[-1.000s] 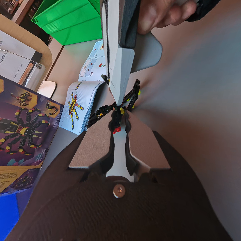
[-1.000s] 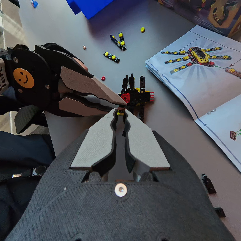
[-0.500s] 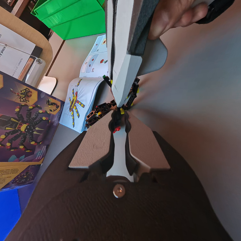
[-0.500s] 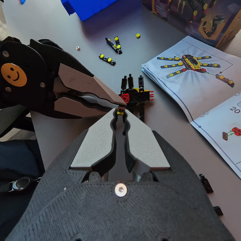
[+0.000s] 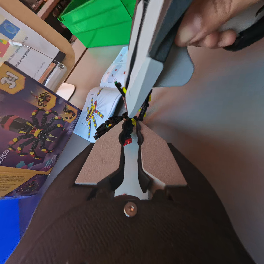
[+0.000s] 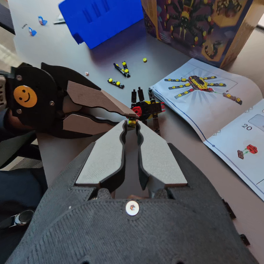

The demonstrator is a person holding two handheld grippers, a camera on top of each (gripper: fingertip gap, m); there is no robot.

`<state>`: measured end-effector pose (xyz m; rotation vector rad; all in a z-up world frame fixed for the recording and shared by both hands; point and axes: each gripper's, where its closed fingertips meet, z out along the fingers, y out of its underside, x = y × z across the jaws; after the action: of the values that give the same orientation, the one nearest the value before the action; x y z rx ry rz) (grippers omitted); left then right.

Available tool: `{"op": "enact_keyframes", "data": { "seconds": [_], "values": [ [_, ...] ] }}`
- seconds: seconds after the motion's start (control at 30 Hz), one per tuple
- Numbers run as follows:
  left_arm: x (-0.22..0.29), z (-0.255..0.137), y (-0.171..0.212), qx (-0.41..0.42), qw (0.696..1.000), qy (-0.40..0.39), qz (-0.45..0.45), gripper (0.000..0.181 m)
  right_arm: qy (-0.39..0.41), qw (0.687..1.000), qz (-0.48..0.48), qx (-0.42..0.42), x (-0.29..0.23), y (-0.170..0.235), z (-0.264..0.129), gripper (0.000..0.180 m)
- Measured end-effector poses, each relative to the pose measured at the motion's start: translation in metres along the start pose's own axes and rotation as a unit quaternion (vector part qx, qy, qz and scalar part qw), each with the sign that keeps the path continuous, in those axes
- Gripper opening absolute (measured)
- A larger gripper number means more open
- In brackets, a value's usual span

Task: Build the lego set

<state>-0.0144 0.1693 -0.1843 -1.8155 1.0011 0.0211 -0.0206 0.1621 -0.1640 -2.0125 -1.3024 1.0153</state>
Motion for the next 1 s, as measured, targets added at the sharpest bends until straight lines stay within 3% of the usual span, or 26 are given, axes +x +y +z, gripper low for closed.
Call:
{"op": "enact_keyframes", "data": {
  "seconds": [0.03, 0.1, 0.37, 0.5, 0.77, 0.87, 0.93, 1.0],
  "values": [
    [-0.003, -0.002, -0.002, 0.010, 1.000, 0.001, -0.013, 0.010, -0.009, 1.000, -0.006, 0.009, -0.004, -0.006, -0.003, 0.018],
    [-0.010, -0.006, -0.002, 0.023, 0.999, 0.006, -0.035, 0.010, -0.030, 0.999, -0.021, 0.032, -0.013, -0.017, -0.012, 0.040],
    [-0.024, -0.026, -0.020, 0.122, 0.969, 0.102, -0.192, 0.010, -0.037, 0.991, -0.100, 0.075, 0.001, -0.019, -0.061, 0.061],
    [-0.022, -0.036, -0.030, 0.162, 0.923, 0.196, -0.289, 0.010, -0.043, 0.983, -0.165, 0.066, 0.010, -0.001, -0.066, 0.070],
    [-0.003, -0.046, -0.043, 0.173, 0.794, 0.371, -0.448, 0.010, -0.017, 0.949, -0.313, 0.046, 0.000, 0.007, -0.027, 0.080],
    [0.001, -0.042, -0.040, 0.159, 0.788, 0.379, -0.459, 0.010, -0.016, 0.936, -0.350, 0.023, -0.005, 0.014, -0.015, 0.062],
    [0.003, -0.040, -0.039, 0.152, 0.789, 0.378, -0.459, 0.010, -0.032, 0.933, -0.359, 0.005, -0.009, 0.023, -0.008, 0.027],
    [0.004, -0.038, -0.037, 0.142, 0.788, 0.379, -0.464, 0.010, -0.041, 0.934, -0.354, 0.000, -0.010, 0.026, -0.004, 0.022]
  ]
}}
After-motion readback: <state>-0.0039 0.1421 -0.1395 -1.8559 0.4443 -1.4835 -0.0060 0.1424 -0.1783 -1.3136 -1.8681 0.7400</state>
